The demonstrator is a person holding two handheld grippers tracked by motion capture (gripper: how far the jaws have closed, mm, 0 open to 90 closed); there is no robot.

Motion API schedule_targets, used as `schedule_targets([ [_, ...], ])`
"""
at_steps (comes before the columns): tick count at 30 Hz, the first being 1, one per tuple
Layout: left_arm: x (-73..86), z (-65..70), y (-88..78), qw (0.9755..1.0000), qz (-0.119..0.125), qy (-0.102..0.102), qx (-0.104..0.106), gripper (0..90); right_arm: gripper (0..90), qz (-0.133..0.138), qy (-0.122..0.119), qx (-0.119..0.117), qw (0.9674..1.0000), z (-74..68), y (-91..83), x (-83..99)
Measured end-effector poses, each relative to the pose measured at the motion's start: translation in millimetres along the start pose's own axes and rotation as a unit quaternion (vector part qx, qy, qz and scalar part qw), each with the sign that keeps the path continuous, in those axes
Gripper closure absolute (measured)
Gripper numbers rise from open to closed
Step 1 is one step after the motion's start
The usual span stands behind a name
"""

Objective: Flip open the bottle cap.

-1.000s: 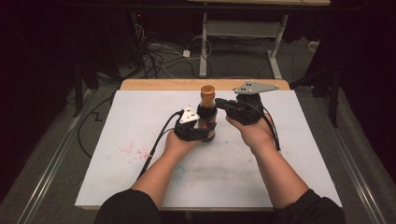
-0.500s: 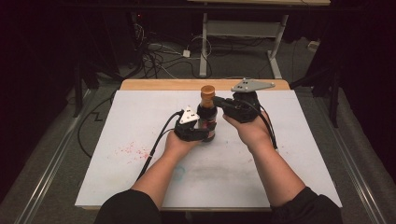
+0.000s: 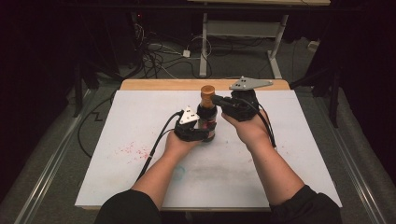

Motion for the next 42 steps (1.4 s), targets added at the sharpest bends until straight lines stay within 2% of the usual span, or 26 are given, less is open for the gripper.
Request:
schedule_targets([
  [13, -0.3, -0.5, 0.0, 1.0000, 0.001, -0.002, -0.002, 29.1, 90.0, 0.009, 0.005, -0.002, 0.9999, -1.3, 0.5, -4.7],
  [42, -0.9, -1.2, 0.1, 1.0000, 0.002, -0.007, -0.002, 29.0, 90.0, 0.020, 0.001, 0.000, 0.9998, -1.9, 2.4, -18.1],
])
Point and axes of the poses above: each handheld gripper's, and its own axes: y roughly forward along the jaws, x roughly out of its underside, z roughly to its right, the point moved 9 cm from there along y, roughly forward along the jaws, and after that the axes turned 4 degrees about y, right-handed, at the moved point
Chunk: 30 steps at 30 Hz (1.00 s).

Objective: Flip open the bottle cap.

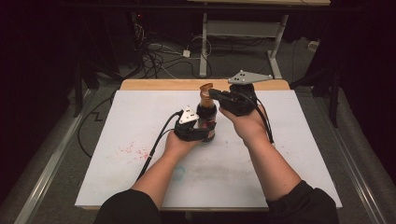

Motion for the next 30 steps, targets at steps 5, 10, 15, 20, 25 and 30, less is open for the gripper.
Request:
schedule_targets([
  [5, 0.2, 0.1, 0.1, 1.0000, 0.000, 0.001, 0.000, 29.1, 90.0, 0.002, 0.001, 0.000, 1.0000, 0.4, 0.2, -2.7],
  [10, 0.0, -0.1, 0.0, 1.0000, 0.000, 0.000, 0.000, 29.1, 90.0, 0.006, 0.002, 0.001, 1.0000, 0.6, 0.4, -6.3],
  [15, 0.0, -0.1, 0.0, 1.0000, 0.000, -0.001, 0.000, 29.0, 90.0, 0.007, 0.000, 0.001, 1.0000, 0.3, 1.2, -9.3],
  [20, 0.0, 0.0, 0.0, 1.0000, 0.000, 0.000, 0.000, 29.0, 90.0, 0.009, 0.001, 0.001, 1.0000, 0.3, 2.3, -10.9],
  [25, -0.1, -0.1, -0.2, 1.0000, 0.002, -0.001, 0.000, 29.0, 90.0, 0.010, 0.001, 0.001, 1.0000, 0.1, 3.2, -12.1],
  [30, 0.0, 0.1, -0.5, 1.0000, 0.001, 0.000, 0.001, 29.0, 90.0, 0.012, 0.000, 0.001, 0.9999, 0.2, 7.9, -17.9],
])
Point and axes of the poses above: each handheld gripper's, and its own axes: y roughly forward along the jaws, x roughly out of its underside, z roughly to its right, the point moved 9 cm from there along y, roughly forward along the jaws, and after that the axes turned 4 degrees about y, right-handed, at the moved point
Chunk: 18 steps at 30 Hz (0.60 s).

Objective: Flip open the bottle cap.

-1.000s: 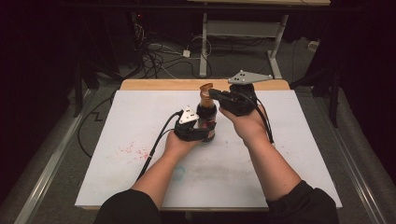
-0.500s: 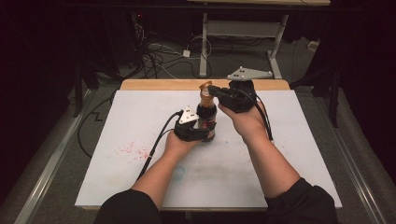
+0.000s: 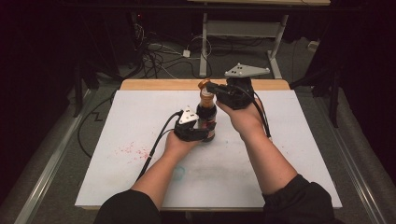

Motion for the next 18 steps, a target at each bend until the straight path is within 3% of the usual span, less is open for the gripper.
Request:
schedule_targets([
  [7, -0.3, 0.4, -0.1, 1.0000, 0.002, -0.002, 0.001, 29.0, 90.0, -0.006, 0.000, 0.000, 1.0000, 1.1, 12.9, -6.9],
  [18, -0.4, 0.2, 0.4, 1.0000, 0.002, -0.003, 0.001, 29.0, 90.0, 0.001, -0.005, 0.003, 1.0000, 2.2, 1.2, -9.0],
])
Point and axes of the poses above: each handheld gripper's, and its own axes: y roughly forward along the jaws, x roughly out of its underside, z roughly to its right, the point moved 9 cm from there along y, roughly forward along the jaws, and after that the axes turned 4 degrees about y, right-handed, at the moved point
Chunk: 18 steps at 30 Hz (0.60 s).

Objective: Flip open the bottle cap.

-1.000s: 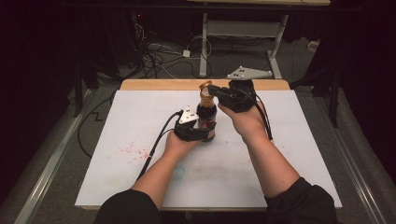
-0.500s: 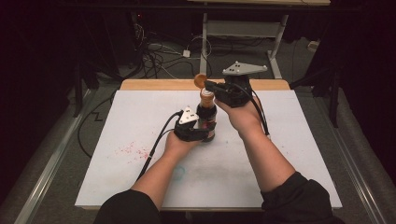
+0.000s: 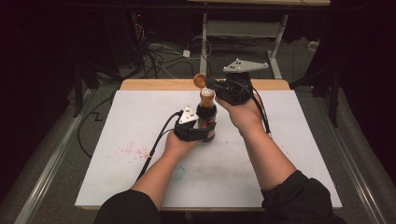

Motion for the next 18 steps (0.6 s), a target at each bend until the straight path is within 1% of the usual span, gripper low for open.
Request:
schedule_targets([
  [4, -0.1, -0.2, 0.1, 1.0000, 0.000, 0.000, 0.000, 29.0, 90.0, 0.003, -0.004, 0.002, 1.0000, 1.1, -9.8, 1.9],
  [5, -0.1, -0.2, 0.1, 1.0000, 0.000, 0.000, 0.000, 29.0, 90.0, 0.003, -0.004, 0.002, 1.0000, 1.1, -9.8, 1.9],
  [8, -0.1, -0.2, 0.1, 1.0000, -0.001, 0.000, 0.000, 28.9, 90.0, 0.006, -0.007, 0.004, 1.0000, 2.3, -18.5, 6.2],
  [11, 0.0, -0.4, 0.0, 1.0000, -0.002, 0.000, 0.000, 28.9, 90.0, 0.006, -0.006, 0.006, 0.9999, 4.4, -22.5, 9.2],
  [13, -0.2, -0.3, 0.2, 1.0000, -0.001, -0.001, -0.001, 28.8, 90.0, 0.004, -0.004, 0.011, 0.9999, 8.1, -25.6, 13.7],
  [14, -0.1, -0.5, 0.1, 1.0000, -0.002, 0.000, -0.001, 28.7, 90.0, 0.001, -0.001, 0.013, 0.9999, 12.4, -27.3, 20.1],
  [15, -0.1, -0.5, 0.1, 1.0000, -0.002, 0.000, 0.000, 28.7, 90.0, 0.001, -0.001, 0.013, 0.9999, 12.4, -27.3, 20.1],
  [16, -0.1, -0.5, 0.1, 1.0000, -0.003, 0.000, 0.000, 28.7, 90.0, -0.002, 0.003, 0.016, 0.9999, 16.2, -27.7, 27.9],
  [18, 0.0, -0.7, 0.2, 1.0000, -0.003, 0.000, -0.001, 28.7, 90.0, -0.007, 0.009, 0.015, 0.9998, 20.0, -27.4, 37.3],
])
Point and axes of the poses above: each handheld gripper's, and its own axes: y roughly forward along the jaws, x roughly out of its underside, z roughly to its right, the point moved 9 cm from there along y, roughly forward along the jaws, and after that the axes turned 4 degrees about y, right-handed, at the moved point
